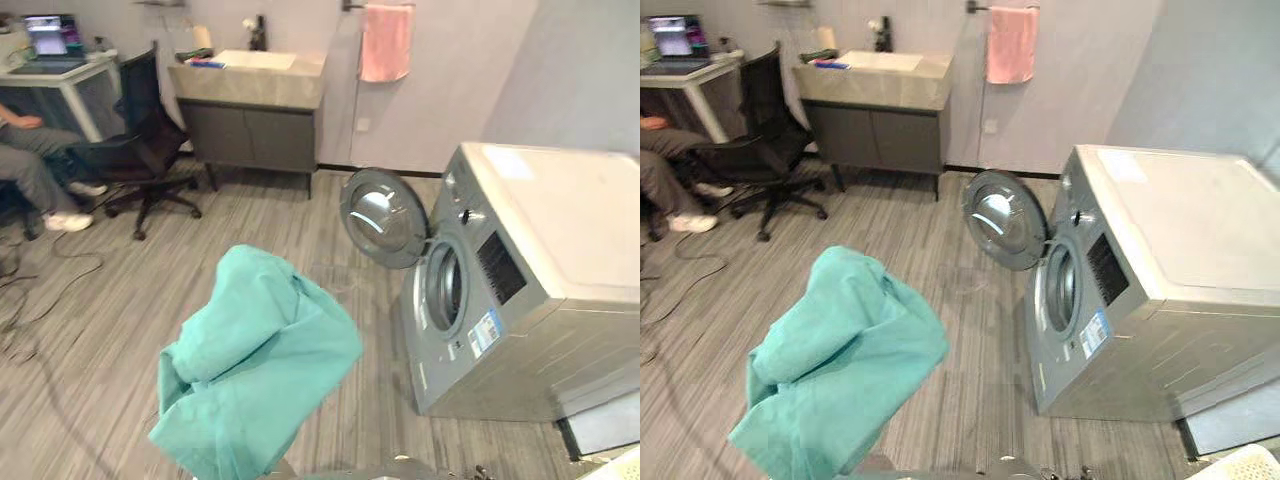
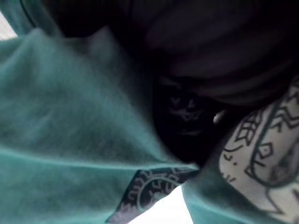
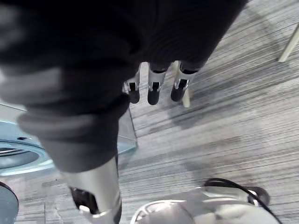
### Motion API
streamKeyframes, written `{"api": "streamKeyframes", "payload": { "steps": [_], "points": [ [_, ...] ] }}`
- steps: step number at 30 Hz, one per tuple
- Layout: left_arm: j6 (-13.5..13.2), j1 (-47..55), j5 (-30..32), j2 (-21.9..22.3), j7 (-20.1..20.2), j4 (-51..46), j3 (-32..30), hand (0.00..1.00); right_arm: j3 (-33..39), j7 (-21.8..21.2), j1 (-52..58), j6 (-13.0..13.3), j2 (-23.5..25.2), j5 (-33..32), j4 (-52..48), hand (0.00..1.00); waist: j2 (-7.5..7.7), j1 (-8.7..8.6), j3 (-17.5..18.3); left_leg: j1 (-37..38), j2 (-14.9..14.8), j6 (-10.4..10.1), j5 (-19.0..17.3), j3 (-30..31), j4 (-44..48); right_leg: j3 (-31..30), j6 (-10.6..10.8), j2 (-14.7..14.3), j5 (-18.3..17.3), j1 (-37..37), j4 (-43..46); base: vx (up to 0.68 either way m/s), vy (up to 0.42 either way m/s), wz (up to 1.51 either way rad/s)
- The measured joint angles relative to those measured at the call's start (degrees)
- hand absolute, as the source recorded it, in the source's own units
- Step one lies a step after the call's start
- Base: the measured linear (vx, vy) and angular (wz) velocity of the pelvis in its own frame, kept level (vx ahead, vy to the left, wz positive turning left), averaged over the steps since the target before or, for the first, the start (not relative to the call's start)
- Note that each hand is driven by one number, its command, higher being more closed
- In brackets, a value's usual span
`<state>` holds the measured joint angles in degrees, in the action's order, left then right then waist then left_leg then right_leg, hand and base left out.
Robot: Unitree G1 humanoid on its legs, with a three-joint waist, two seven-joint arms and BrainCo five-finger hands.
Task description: Pick up the laundry basket with both hands and put the clothes into the washing machine.
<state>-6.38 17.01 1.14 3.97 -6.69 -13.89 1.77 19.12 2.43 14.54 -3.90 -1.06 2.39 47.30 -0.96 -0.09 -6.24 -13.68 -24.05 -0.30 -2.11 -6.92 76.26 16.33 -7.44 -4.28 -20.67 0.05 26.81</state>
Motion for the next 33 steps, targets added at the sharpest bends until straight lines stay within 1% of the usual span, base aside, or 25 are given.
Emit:
{"api": "streamKeyframes", "payload": {
  "steps": [2, 3, 4, 6, 7, 8, 9, 11, 14, 15, 16, 18, 19, 20, 21, 22, 23, 24, 25, 27, 29, 30, 31, 32, 33],
  "points": [
    [0.37, 0.8, -0.52, 0.09, -0.21, 0.0, -1.12, 1.0, -1.97, 0.04, 0.04, -0.08, 0.09, 0.36, -0.93, 0.0, 0.76, 1.12, 0.34, -2.59, 0.1, 1.93, -3.36, -4.34, -0.98, -3.87, -0.03, -0.26, 0.94, 3.2, -3.6, 0.39, 0.042, -1.06],
    [0.45, 0.88, -0.62, 0.13, -0.52, 0.0, -1.85, 1.0, -3.46, -0.01, -0.38, -0.05, 0.16, 0.51, -1.33, 0.0, 1.77, 1.46, 0.22, -4.89, 0.18, 1.92, -6.3, -6.17, -4.33, -6.39, 1.04, -0.19, 2.13, 5.06, -6.36, 0.35, 0.062, -1.03],
    [0.44, 0.89, -0.68, 0.15, -0.78, 0.0, -2.1, 1.0, -3.79, -0.03, -0.9, -0.03, 0.25, 0.53, -1.43, 0.0, 1.58, 1.78, 0.32, -5.9, 0.3, 1.88, -7.54, -6.66, -7.02, -7.55, 1.22, -0.16, 2.37, 6.11, -7.5, 0.43, 0.127, -1.08],
    [0.51, 0.75, -1.0, 0.11, -0.91, 0.01, -2.28, 1.0, -4.54, -0.08, -2.17, 0.14, 0.46, 0.97, -1.51, 0.0, 2.0, 2.32, 0.06, -7.68, 3.14, 1.44, -10.98, -6.91, -21.5, -10.84, 1.53, 0.6, 2.51, 9.24, -9.18, 0.48, 0.255, -0.9],
    [0.51, 0.64, -1.09, 0.08, -0.9, 0.01, -2.06, 1.0, -4.59, -0.06, -2.4, 0.16, 0.6, 1.39, -1.46, 0.0, 2.07, 2.29, -0.02, -7.94, 4.28, 1.6, -11.06, -6.51, -25.71, -10.97, 1.68, 1.1, 2.44, 9.85, -9.13, 0.44, 0.301, -0.62],
    [0.51, 0.44, -1.21, 0.09, -0.99, 0.02, -1.87, 1.0, -5.07, -0.04, -2.66, 0.22, 0.78, 2.47, -1.18, 0.0, 1.98, 2.3, 0.34, -7.49, 7.59, 1.02, -9.38, -5.92, -36.59, -10.91, 4.53, 2.66, 1.58, 10.73, -8.41, 0.43, 0.329, -0.52],
    [0.33, 0.31, -1.68, -0.19, -1.12, 0.05, -1.35, 1.0, -5.39, -0.21, -2.38, 0.58, -0.17, 2.75, -0.27, 0.0, 1.3, 2.38, 0.31, -5.71, 9.75, -0.65, 0.72, -4.36, -48.04, -9.94, 8.56, 3.27, -0.57, 11.18, -7.76, 0.33, 0.269, -0.47],
    [0.85, -2.11, -2.74, -0.41, -1.99, 1.45, -3.17, 1.0, -6.68, -0.12, -3.76, 1.1, 1.82, 2.87, 2.6, 0.0, 5.03, 1.41, 1.05, -6.15, 12.89, 1.18, -0.98, -5.95, -47.0, -8.66, 9.32, 6.46, -1.27, 12.31, -11.81, 0.42, 0.268, -0.07],
    [0.93, -3.61, -2.83, -0.05, -2.44, 1.72, -3.7, 1.0, -6.63, -0.57, -6.08, 1.27, 3.66, 2.77, 5.99, 0.0, 5.91, 1.44, 1.05, -6.21, 12.96, 2.2, -2.51, -8.43, -46.16, -8.41, 10.34, 6.73, 4.24, 14.95, -19.28, 0.27, 0.163, -0.14],
    [0.96, -3.28, -2.79, 0.03, -2.22, 1.72, -3.27, 1.0, -5.9, -1.71, -6.37, 1.39, 3.35, 2.71, 6.38, 0.0, 5.4, 1.66, 1.06, -5.01, 12.86, 1.99, -3.75, -8.87, -46.33, -8.64, 10.44, 7.07, 5.44, 15.23, -19.24, 0.11, 0.135, -0.31],
    [0.97, -3.23, -2.77, 0.01, -2.19, 1.74, -2.78, 1.0, -5.02, -2.64, -6.56, 1.55, 3.27, 2.48, 6.34, 0.0, 4.65, 1.78, 0.99, -4.15, 12.98, 1.13, -5.92, -9.27, -46.72, -8.4, 10.67, 7.38, 5.38, 14.53, -16.25, 0.13, 0.186, -0.28],
    [1.09, -3.09, -2.78, -0.56, -2.16, 2.73, -2.06, 1.0, -1.79, -2.38, -8.01, 1.41, 3.09, 2.7, 7.44, 0.0, 3.97, 1.64, 0.54, -1.11, 13.12, 0.52, -7.54, -10.14, -48.39, -7.26, 11.96, 9.3, 5.02, 8.54, -0.19, 0.06, 0.123, -0.13],
    [1.11, -2.49, -2.78, -1.38, -2.13, 2.69, -1.09, 1.0, -0.67, -2.39, -8.08, 1.23, 3.38, 2.68, 7.54, 0.0, 4.34, 1.51, 0.23, 1.21, 14.3, 0.49, -7.55, -11.28, -50.17, -6.67, 15.45, 12.67, 7.6, 1.82, 13.38, 0.11, 0.091, -0.03],
    [1.2, -2.07, -2.78, -2.65, -2.13, 2.64, -0.15, 1.0, 0.3, -2.37, -8.45, 1.22, 4.11, 2.64, 7.07, 0.0, 5.41, 1.14, 0.17, 3.21, 15.82, 0.63, -7.64, -12.05, -51.4, -6.76, 16.54, 16.01, 13.1, -2.55, 23.1, 0.1, 0.068, 0.06],
    [1.3, -1.84, -2.77, -3.43, -2.15, 2.62, -0.07, 1.0, 0.35, -2.29, -8.69, 1.12, 4.31, 2.67, 6.82, 0.0, 5.68, 0.95, 0.21, 4.17, 16.37, 0.66, -7.64, -12.13, -52.05, -6.36, 16.05, 17.17, 16.43, -3.84, 25.79, 0.15, 0.081, 0.09],
    [1.73, -1.71, -2.76, -4.24, -2.14, 2.5, 0.66, 1.0, 0.33, -2.09, -8.59, 0.82, 4.59, 2.85, 6.11, 0.0, 5.4, 1.1, 0.19, 6.36, 16.65, 0.77, -7.61, -12.7, -53.96, -4.63, 14.18, 19.11, 23.75, -5.74, 29.12, 0.14, 0.071, -0.03],
    [1.75, -1.39, -2.75, -4.45, -2.19, 1.87, 0.86, 1.0, 0.15, -1.96, -8.48, 0.84, 4.25, 3.03, 5.47, 0.0, 4.97, 1.02, 0.16, 7.67, 16.61, 1.62, -7.51, -12.86, -55.5, -2.55, 12.98, 20.34, 23.22, -7.04, 31.55, 0.23, 0.111, -0.27],
    [1.74, -1.41, -2.77, -4.55, -2.29, 1.25, -0.02, 1.0, 0.1, -1.34, -8.65, 0.86, 4.28, 3.95, 4.75, 0.0, 4.75, 1.02, 0.11, 8.92, 16.26, 1.95, -7.74, -13.67, -56.91, 2.69, 10.05, 22.74, 14.69, -9.63, 32.56, 0.2, 0.083, -0.33],
    [1.73, -1.44, -2.77, -4.61, -2.28, 1.22, -0.13, 1.0, 0.12, -1.2, -8.78, 0.82, 4.37, 4.38, 4.6, 0.0, 4.67, 0.99, 0.06, 9.55, 16.2, 1.93, -7.74, -14.08, -57.69, 5.69, 9.47, 23.64, 12.34, -10.4, 31.54, 0.19, 0.059, -0.43],
    [1.77, -1.46, -3.3, -4.54, -2.21, 1.41, -0.29, 1.0, -0.6, -0.87, -9.18, 0.77, 4.06, 5.05, 5.17, 0.0, 4.63, 0.92, 0.03, 11.86, 15.83, 0.9, -7.43, -17.75, -60.25, 18.66, 8.77, 24.48, 8.77, -10.57, 21.0, 0.16, 0.016, -0.61],
    [1.72, -2.11, -4.1, -4.19, -2.18, 3.03, -0.4, 1.0, -2.45, -1.0, -9.6, 0.36, 3.28, 5.12, 5.67, 0.0, 4.59, 1.01, 0.02, 13.02, 15.5, -0.4, -8.85, -20.1, -59.26, 24.17, 7.13, 22.65, 8.7, -9.73, 11.81, 0.17, -0.026, -0.79],
    [2.0, -2.55, -5.02, -3.09, -2.14, 4.83, -0.89, 1.0, -3.74, -1.21, -9.54, -0.15, 3.16, 5.58, 5.47, 0.0, 4.64, 0.84, -0.01, 13.84, 13.81, -1.86, -12.7, -22.0, -53.65, 26.66, 3.52, 19.31, 7.29, -6.42, 3.77, 0.3, -0.071, -0.84],
    [2.18, -2.62, -5.02, -1.86, -2.13, 5.65, -1.25, 1.0, -3.98, -1.34, -9.58, -0.25, 2.92, 6.2, 5.13, 0.0, 3.99, 1.02, -0.25, 14.34, 11.97, -2.56, -14.63, -22.72, -50.14, 26.54, 3.69, 17.7, 5.14, -4.42, 1.85, 0.29, -0.063, -0.78],
    [2.46, -2.62, -5.03, -0.46, -2.15, 6.21, -1.65, 1.0, -4.6, -1.42, -9.74, -0.24, 2.28, 6.76, 4.56, 0.0, 2.3, 1.04, -0.82, 14.29, 9.29, -3.03, -15.83, -23.09, -45.95, 26.24, 3.22, 15.92, 5.55, -3.29, 1.52, 0.23, -0.034, -0.68],
    [2.8, -2.34, -5.11, 0.08, -2.12, 6.36, -1.93, 1.0, -5.72, -1.31, -9.25, -0.21, 1.7, 7.08, 3.18, 0.0, 0.88, 1.11, -1.12, 11.85, 4.1, -2.54, -15.37, -22.8, -35.02, 25.26, 3.18, 13.11, 4.77, -1.25, 0.36, 0.17, -0.037, -0.78]
  ]
}}
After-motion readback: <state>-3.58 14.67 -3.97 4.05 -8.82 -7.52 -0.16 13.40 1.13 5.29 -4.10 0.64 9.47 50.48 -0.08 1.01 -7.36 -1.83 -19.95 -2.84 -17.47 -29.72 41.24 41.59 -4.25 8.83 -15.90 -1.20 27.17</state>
